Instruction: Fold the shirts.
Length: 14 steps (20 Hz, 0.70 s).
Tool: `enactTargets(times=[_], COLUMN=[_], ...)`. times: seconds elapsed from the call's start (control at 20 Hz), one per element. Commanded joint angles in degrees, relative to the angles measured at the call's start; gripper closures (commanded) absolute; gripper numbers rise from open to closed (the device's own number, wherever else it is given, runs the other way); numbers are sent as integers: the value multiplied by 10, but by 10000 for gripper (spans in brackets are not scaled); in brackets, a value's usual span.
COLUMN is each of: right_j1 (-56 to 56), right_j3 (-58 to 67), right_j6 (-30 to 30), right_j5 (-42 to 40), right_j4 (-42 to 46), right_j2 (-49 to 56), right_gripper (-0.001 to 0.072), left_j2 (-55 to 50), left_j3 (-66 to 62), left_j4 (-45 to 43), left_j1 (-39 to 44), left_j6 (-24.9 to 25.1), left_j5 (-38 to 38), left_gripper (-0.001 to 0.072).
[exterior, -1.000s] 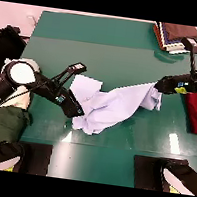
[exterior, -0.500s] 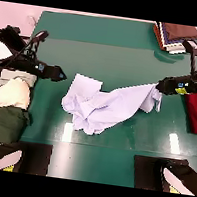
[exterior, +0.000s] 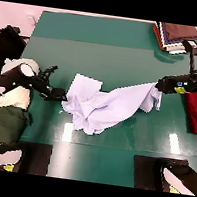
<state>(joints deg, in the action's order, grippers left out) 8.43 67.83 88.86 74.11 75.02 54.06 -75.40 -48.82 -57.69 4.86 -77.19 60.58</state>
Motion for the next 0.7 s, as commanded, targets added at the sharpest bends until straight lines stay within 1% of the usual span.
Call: enactTargets(times=[0.0,0.05,0.1,0.15,0.3,0.4,0.65], right_j1=[0,0,-1,-1,-1,-1,-1], right_j3=[0,0,1,4,55,123,313], right_j6=[0,0,0,0,-9,-20,-29], right_j5=[-2,-2,-4,-9,-9,3,67], right_j4=[0,0,1,1,2,2,2], right_j2=[0,0,0,0,0,0,0], right_gripper=[695,695,695,695,695,695,695], left_j2=[-16,-15,-14,-14,15,69,195], left_j3=[11,11,6,-8,-121,-234,-528], left_j4=[-3,-1,-1,-2,-4,-19,-99], left_j1=[27,26,26,26,26,26,26], left_j6=[-9,-10,-10,-10,-9,-9,-10], left_j5=[-31,-31,-30,-26,17,14,15], left_gripper=[110,284,597,682,686,686,685])
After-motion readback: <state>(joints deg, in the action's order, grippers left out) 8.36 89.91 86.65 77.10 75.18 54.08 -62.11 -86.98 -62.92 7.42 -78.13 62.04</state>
